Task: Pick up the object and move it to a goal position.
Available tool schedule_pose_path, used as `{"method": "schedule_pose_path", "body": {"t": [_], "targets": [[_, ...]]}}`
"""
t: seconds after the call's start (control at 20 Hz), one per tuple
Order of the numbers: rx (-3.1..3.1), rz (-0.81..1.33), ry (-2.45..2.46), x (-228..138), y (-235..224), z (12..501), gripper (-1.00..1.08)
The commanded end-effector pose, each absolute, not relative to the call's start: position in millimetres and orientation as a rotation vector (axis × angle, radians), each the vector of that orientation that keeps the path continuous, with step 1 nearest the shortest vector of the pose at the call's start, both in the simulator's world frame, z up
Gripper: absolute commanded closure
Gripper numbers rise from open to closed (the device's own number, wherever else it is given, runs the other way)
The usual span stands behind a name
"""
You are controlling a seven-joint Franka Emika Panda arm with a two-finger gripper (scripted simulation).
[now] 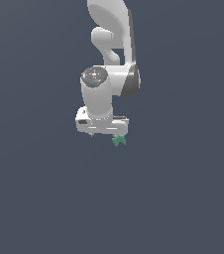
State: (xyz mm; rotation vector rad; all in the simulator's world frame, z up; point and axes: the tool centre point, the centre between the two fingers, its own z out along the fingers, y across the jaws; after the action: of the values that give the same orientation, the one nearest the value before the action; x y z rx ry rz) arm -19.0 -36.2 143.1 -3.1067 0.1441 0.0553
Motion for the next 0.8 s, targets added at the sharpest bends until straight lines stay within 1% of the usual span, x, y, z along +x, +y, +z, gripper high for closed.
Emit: {"method": "schedule_pose_path", "body": {"t": [0.0, 0.75], "targets": [[-3.110, 0.052, 0.122, -22.1, -31.1, 141.6, -0.92], [-3.134, 0.006, -0.170, -67.4, 27.2, 123.8, -0.92]]}}
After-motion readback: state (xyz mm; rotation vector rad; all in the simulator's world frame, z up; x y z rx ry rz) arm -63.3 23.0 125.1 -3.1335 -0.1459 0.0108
